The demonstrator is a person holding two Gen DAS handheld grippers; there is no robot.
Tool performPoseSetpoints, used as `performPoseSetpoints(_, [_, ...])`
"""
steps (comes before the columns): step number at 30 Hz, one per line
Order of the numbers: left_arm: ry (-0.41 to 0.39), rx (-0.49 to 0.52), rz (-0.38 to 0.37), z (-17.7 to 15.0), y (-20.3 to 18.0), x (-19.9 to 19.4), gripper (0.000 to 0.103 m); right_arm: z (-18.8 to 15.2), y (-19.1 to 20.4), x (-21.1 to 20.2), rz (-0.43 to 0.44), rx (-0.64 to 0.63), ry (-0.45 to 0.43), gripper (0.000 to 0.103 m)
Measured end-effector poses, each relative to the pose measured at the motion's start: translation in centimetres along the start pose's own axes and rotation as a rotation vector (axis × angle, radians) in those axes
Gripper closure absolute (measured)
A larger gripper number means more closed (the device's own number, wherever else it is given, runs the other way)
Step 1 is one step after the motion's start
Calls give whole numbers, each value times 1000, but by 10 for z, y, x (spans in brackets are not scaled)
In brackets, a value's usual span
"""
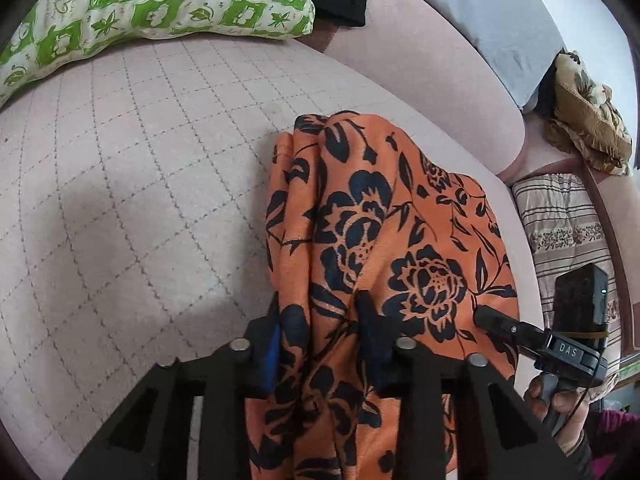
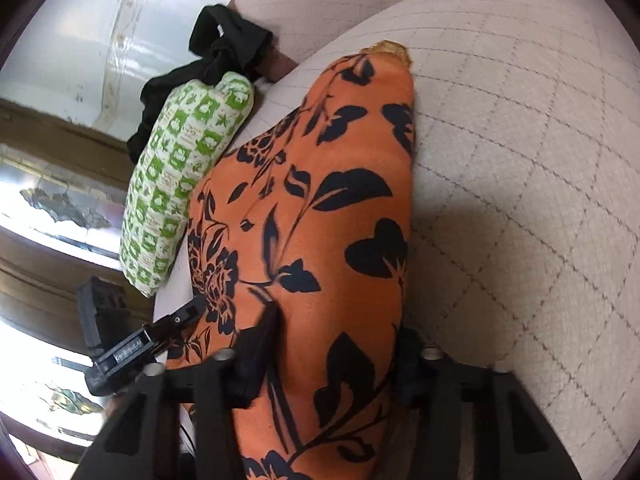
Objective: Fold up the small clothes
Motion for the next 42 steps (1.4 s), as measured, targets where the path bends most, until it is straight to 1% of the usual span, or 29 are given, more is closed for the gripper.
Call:
performPoseSetpoints(2, [-16, -4, 0, -1, -2, -7, 76, 2, 15, -3, -25, -51, 10, 68])
performPoseSetpoints(4, [-35, -17, -13, -3, -5, -14, 80, 5, 32, -10, -32, -99, 16, 69])
performPoseSetpoints(6, [-58, -32, -55, -8, -9, -26, 82, 6, 47, -17, -35, -145, 13, 70])
performPoseSetpoints(9, [-99, -31, -81, -16, -19, -44, 83, 12, 77, -39, -45, -237, -7, 71])
performPoseSetpoints(11, [-135, -54, -116, -19, -27, -61, 83, 15, 92, -52, -44, -280, -17, 71])
performPoseSetpoints(13, [-182, -36, -119, -20, -41, -78, 83, 17, 106, -65, -40, -321, -27, 71])
performPoseSetpoints(17, [-251, -12, -126, -21, -61, -110, 83, 24, 117, -95, -25, -360, -53, 71])
performPoseSetpoints(20, [-290, 20, -109, -21, -81, -118, 83, 29, 108, -114, 11, -348, -76, 71])
performPoseSetpoints(23, [-282, 39, -101, -25, -97, -109, 83, 35, 91, -126, 30, -340, -85, 71])
performPoseSetpoints(25, [-260, 50, -92, -25, -106, -92, 83, 37, 69, -130, 35, -320, -89, 71])
performPoseSetpoints(27, [-228, 69, -78, -26, -116, -66, 82, 38, 42, -130, 34, -285, -82, 71])
performPoseSetpoints(28, [-200, 74, -70, -27, -119, -52, 82, 38, 24, -130, 26, -246, -81, 71])
performPoseSetpoints(30, [-117, 76, -49, -33, -123, -19, 78, 35, -10, -129, 8, -175, -69, 69])
performPoseSetpoints(31, [-84, 83, -4, -37, -124, -4, 78, 32, -28, -126, -22, -139, -62, 66])
performPoseSetpoints(32, [-77, 91, 24, -42, -122, 2, 70, 28, -45, -124, -71, -100, -54, 62])
performPoseSetpoints(33, [-86, 96, 29, -45, -120, 2, 63, 25, -58, -123, -102, -59, -42, 56])
performPoseSetpoints(34, [-97, 99, 37, -47, -118, 0, 58, 21, -65, -126, -96, -38, -52, 53])
performPoseSetpoints(35, [-110, 106, 63, -48, -115, -7, 53, 18, -64, -135, -104, -51, -89, 48])
performPoseSetpoints(37, [-130, 121, 82, -51, -113, -21, 52, 16, -53, -147, -144, -87, -128, 46])
performPoseSetpoints(38, [-155, 134, 110, -53, -112, -31, 52, 16, -43, -156, -161, -95, -162, 46])
performPoseSetpoints(39, [-188, 146, 146, -56, -113, -41, 52, 19, -35, -161, -166, -106, -178, 46])
performPoseSetpoints(40, [-212, 156, 160, -58, -114, -49, 52, 21, -19, -165, -155, -145, -192, 46])
performPoseSetpoints(41, [-219, 164, 164, -57, -116, -50, 52, 24, -7, -166, -138, -178, -197, 46])
performPoseSetpoints(42, [-220, 175, 173, -60, -118, -52, 52, 26, 5, -166, -112, -209, -203, 39])
Point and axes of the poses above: each gripper's, at about its wrist camera, not at the fingertips, and x roughly the way its jaws point, y to its left, z to its top, the point moved 1 cm from there along x, roughly the way its jaws point, and after that the axes turned 15 degrees about z, right-handed, at the moved point
